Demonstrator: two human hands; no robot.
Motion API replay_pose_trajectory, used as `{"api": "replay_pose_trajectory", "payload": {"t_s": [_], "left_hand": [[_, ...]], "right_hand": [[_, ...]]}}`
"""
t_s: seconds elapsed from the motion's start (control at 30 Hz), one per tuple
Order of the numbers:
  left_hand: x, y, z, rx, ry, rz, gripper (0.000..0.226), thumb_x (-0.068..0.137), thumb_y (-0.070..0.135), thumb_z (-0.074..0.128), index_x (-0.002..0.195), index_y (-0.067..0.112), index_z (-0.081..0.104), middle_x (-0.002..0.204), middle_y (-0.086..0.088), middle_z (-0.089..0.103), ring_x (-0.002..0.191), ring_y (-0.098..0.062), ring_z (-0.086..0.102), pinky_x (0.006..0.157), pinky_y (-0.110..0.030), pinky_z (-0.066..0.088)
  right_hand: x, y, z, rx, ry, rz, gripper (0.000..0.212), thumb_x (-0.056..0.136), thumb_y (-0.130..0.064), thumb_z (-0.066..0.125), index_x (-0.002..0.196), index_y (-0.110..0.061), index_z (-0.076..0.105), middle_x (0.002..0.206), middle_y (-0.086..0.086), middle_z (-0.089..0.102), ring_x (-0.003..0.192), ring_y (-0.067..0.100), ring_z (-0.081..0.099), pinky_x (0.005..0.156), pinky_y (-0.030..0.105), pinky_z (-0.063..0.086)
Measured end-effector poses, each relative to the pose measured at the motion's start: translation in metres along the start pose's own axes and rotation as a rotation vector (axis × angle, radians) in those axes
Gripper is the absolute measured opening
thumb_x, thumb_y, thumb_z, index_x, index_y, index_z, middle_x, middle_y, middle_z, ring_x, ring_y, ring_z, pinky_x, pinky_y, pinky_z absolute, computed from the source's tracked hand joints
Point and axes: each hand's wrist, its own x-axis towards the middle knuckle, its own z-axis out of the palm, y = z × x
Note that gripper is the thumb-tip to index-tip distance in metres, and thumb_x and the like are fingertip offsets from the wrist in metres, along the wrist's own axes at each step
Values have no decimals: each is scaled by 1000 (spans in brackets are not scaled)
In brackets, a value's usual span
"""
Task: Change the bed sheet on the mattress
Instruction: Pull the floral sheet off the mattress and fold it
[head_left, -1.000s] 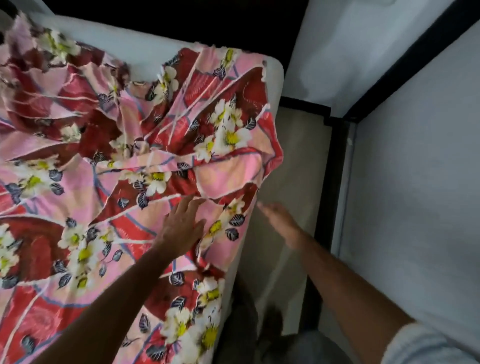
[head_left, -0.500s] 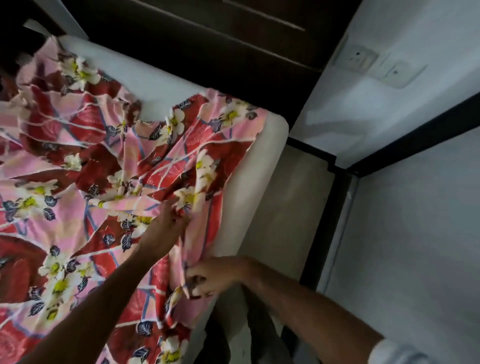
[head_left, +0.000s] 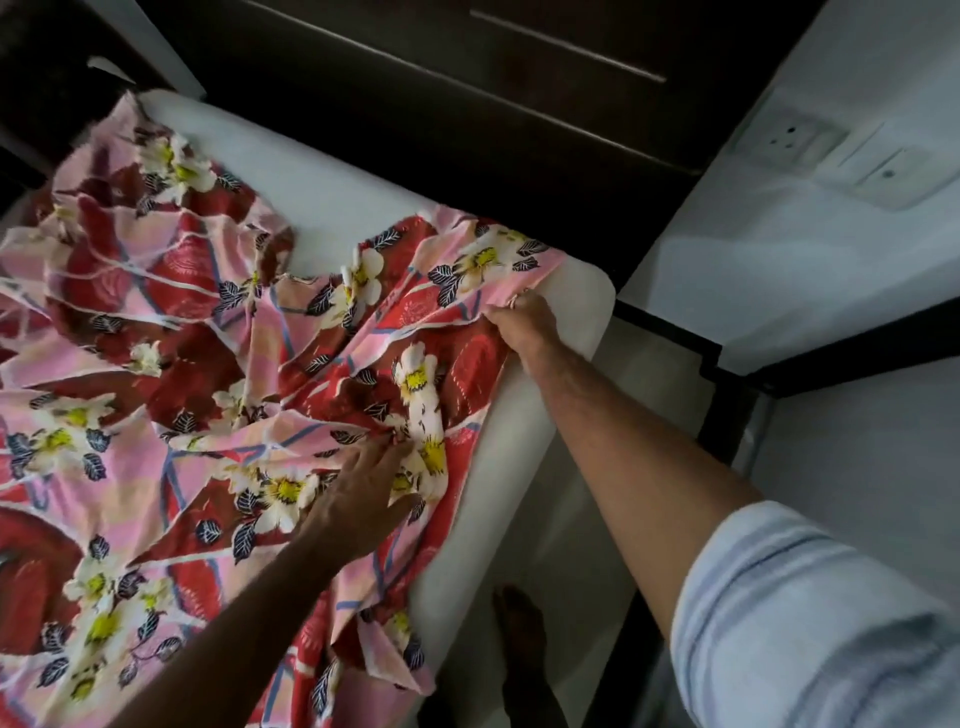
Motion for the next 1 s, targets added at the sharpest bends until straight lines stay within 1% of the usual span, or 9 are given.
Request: {"api": "replay_pose_trajectory", "payload": {"t_s": [0.1, 0.2, 0.23, 0.3, 0.4, 0.5, 0.6, 0.7, 1.0], "left_hand": [[-2, -2, -14, -89, 18, -19, 64, 97, 50, 49, 151, 16, 37, 153, -6, 41, 139, -26, 43, 112, -41, 40], [-11, 0, -28, -199, 63, -70, 52, 103, 37, 48, 148, 13, 39, 143, -7, 50, 127, -27, 53, 102, -41, 46], [-17, -2, -33, -189, 64, -96, 48, 104, 38, 46, 145, 14, 42, 137, -6, 53, 121, -26, 56, 97, -40, 48], [-30, -11, -37, -146, 38, -146, 53, 100, 58, 31, 130, 20, 51, 120, -3, 60, 105, -26, 62, 87, -40, 53], [-64, -22, -42, -113, 28, -185, 40, 100, 51, 36, 114, 18, 55, 103, 2, 58, 91, -23, 62, 76, -37, 51], [-105, -24, -51, -114, 83, -164, 45, 94, 41, 38, 124, 17, 61, 115, -1, 60, 103, -24, 62, 83, -39, 52], [-154, -31, -57, -102, 120, -235, 38, 99, 35, 47, 134, 22, 59, 137, -2, 57, 123, -25, 59, 95, -42, 52], [-210, -29, -62, -40, 151, -353, 44, 102, 33, 50, 145, 24, 46, 151, 2, 45, 136, -21, 49, 105, -41, 44], [-446, -45, -48, -111, 342, -739, 72, 104, 43, 45, 162, 20, 9, 168, 0, 17, 153, -24, 19, 123, -51, 20]], "right_hand": [[-34, -5, -4, -243, 80, -512, 18, 99, -23, 60, 113, -11, 63, 76, -8, 57, 62, 12, 54, 51, 17, 34], [-80, 6, -8, -885, -195, -1092, 58, 98, -12, 51, 151, -30, 39, 62, -9, 45, 42, 11, 41, 42, 20, 30], [-92, 11, -11, -1060, -363, -1133, 67, 95, -7, 49, 152, -37, 33, 65, -5, 53, 44, 14, 47, 42, 23, 35], [-102, 16, -18, -1227, -566, -940, 66, 91, -7, 49, 147, -41, 39, 98, 2, 71, 73, 24, 68, 62, 33, 52], [-103, 19, -34, -1264, -481, -694, 63, 91, -19, 52, 147, -45, 38, 119, 1, 68, 105, 29, 66, 86, 39, 52], [-118, 21, -35, -1445, -334, -806, 59, 81, -21, 69, 137, -32, 52, 113, 3, 61, 100, 28, 61, 80, 43, 51], [-164, 10, -20, -1395, -404, -956, 50, 75, -16, 72, 124, -23, 63, 130, 5, 58, 116, 29, 56, 87, 47, 51], [-215, -16, 10, -1354, -585, -1029, 49, 88, -20, 56, 137, -21, 52, 146, 6, 46, 132, 30, 46, 107, 50, 40], [-397, -70, 144, -1392, -957, -1264, 85, 92, -68, 41, 160, -26, 11, 168, 3, 5, 154, 27, 9, 124, 50, 7]]}}
